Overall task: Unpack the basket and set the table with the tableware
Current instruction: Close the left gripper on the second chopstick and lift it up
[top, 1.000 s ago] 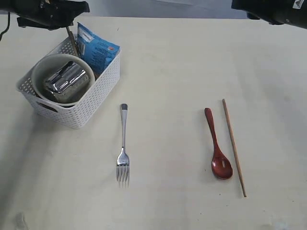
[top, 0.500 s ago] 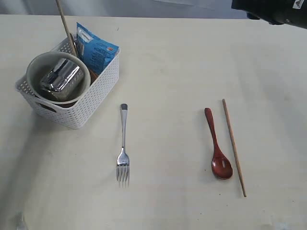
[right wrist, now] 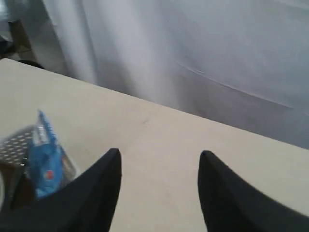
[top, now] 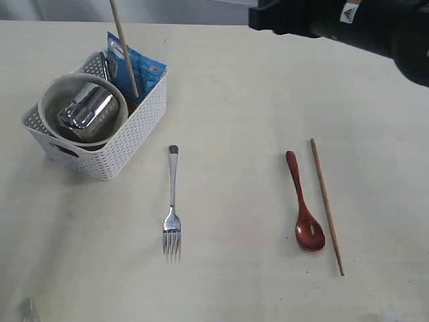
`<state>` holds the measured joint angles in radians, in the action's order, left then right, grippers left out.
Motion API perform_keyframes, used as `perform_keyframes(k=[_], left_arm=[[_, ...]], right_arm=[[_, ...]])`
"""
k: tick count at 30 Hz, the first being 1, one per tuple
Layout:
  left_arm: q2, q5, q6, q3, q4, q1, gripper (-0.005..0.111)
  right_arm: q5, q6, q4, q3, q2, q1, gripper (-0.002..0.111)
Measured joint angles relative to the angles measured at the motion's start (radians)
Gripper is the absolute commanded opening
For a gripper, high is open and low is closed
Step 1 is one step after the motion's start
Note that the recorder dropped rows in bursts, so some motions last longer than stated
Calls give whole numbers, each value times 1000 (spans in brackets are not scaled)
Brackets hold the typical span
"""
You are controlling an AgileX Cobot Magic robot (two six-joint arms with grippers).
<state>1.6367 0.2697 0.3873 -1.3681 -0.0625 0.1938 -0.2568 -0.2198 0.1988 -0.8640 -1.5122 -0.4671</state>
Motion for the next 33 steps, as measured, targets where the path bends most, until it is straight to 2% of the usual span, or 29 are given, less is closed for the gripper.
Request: perform_keyframes(k=[6, 11, 17, 27, 33], left_arm=[[-57, 46, 0, 2, 3, 99, 0], [-100, 63, -17, 2, 11, 171, 0], [-138, 66, -64, 2, 14, 254, 0], [-149, 75, -90, 2, 14, 321, 0], [-149, 75, -153, 2, 14, 333, 0]], right_arm=[[-58, 21, 4, 0, -5, -150, 48], [-90, 27, 7, 0, -41, -156, 61], [-154, 29, 26, 0, -102, -189, 63], [-206, 29, 33, 0, -112, -228, 63], [-192, 70, 25, 0, -104, -228, 63]])
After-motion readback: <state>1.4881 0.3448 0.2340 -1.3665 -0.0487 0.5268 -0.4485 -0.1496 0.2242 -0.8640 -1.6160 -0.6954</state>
